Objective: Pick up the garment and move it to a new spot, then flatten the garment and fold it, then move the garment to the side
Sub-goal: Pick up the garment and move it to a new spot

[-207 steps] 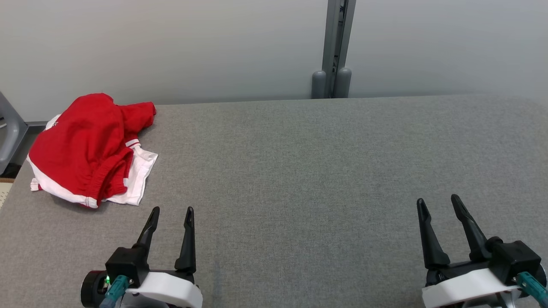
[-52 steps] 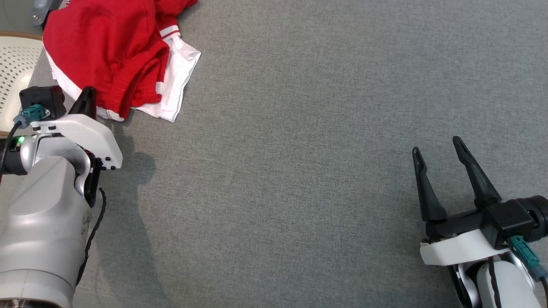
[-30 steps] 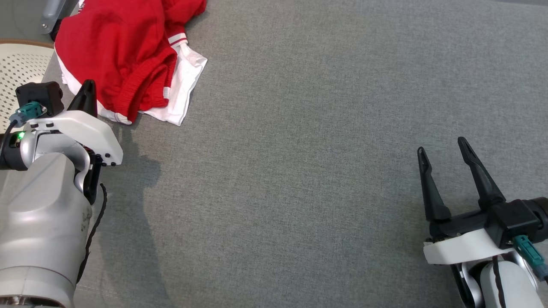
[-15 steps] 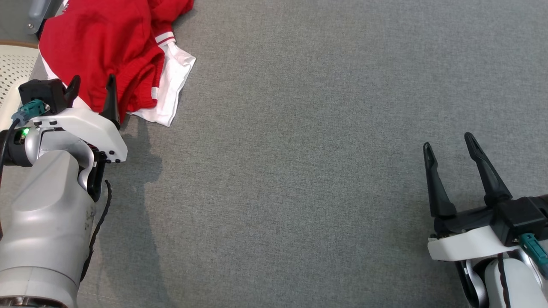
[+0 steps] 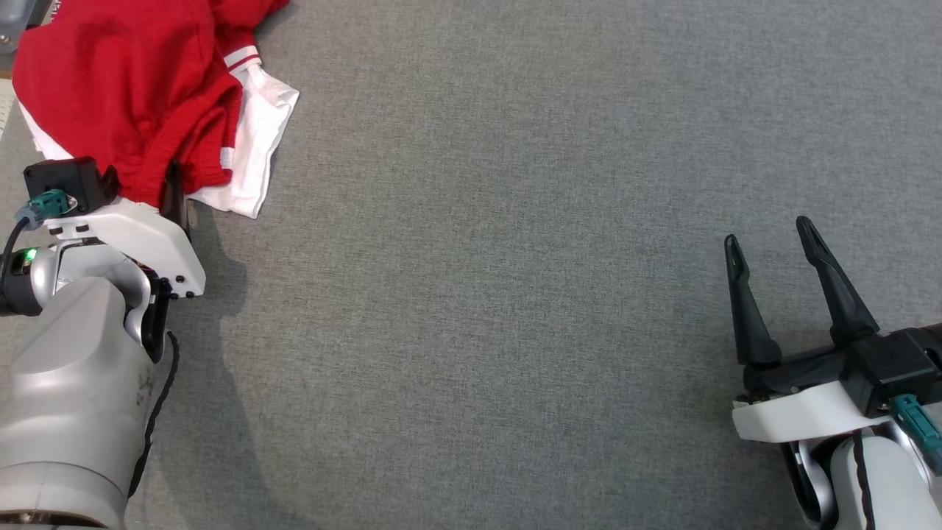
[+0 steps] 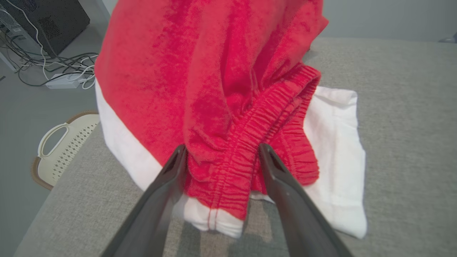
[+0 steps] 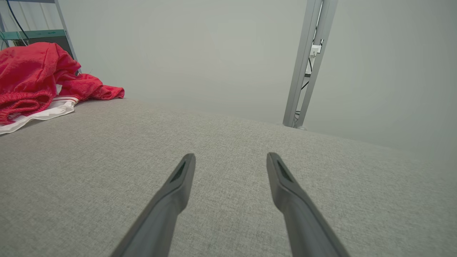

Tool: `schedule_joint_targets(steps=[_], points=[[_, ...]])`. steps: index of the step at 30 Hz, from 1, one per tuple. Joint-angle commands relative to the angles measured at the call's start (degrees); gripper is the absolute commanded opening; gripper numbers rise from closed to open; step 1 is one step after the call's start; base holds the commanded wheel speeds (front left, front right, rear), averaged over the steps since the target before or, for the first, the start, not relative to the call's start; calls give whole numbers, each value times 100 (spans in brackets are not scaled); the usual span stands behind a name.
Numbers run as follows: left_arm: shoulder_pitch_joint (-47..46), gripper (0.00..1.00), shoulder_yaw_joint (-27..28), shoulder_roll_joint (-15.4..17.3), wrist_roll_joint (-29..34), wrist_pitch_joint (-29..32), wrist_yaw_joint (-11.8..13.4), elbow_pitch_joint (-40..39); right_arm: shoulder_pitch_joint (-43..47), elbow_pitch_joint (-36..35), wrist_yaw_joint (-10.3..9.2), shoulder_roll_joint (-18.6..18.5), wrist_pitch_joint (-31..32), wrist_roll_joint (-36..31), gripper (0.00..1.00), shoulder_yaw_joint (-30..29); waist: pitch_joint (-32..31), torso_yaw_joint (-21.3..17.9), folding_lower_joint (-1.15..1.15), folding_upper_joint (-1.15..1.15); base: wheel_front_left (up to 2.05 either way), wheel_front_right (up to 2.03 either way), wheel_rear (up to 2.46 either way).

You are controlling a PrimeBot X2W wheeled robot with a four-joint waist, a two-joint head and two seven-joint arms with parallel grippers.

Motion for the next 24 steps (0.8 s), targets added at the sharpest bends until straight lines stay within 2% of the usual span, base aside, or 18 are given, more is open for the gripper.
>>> schedule_joint_targets(steps=[1,3,5,6,7,8,17,24], points=[[-75,100,42,60,-63,42,54,54,-38,-26,1,-36,-30,-6,100,-19,10,-35,0,0,0,0,0],[-56,100,72,95,-114,113,67,93,-35,-36,1,-36,-30,-12,100,-22,15,-64,0,0,0,0,0],[-51,49,72,109,-140,157,73,118,-44,-48,1,-36,-30,-15,100,-27,25,-89,0,0,0,0,0],[-54,36,71,115,-151,170,69,129,-49,-54,1,-36,-30,-17,100,-29,31,-97,0,0,0,0,0],[-65,13,74,142,-167,164,80,138,-55,-58,1,-36,-30,-17,100,-32,37,-102,0,0,0,0,0],[-82,0,68,169,-160,150,90,145,-59,-61,1,-36,-30,-18,100,-36,44,-106,0,0,0,0,0],[-246,0,1,233,-123,-10,27,27,35,-53,1,-35,-30,-16,100,-91,13,-19,0,0,0,0,0],[-344,0,-131,272,-10,-56,-112,-235,104,24,1,-37,-30,100,100,-29,-268,150,0,0,0,0,0]])
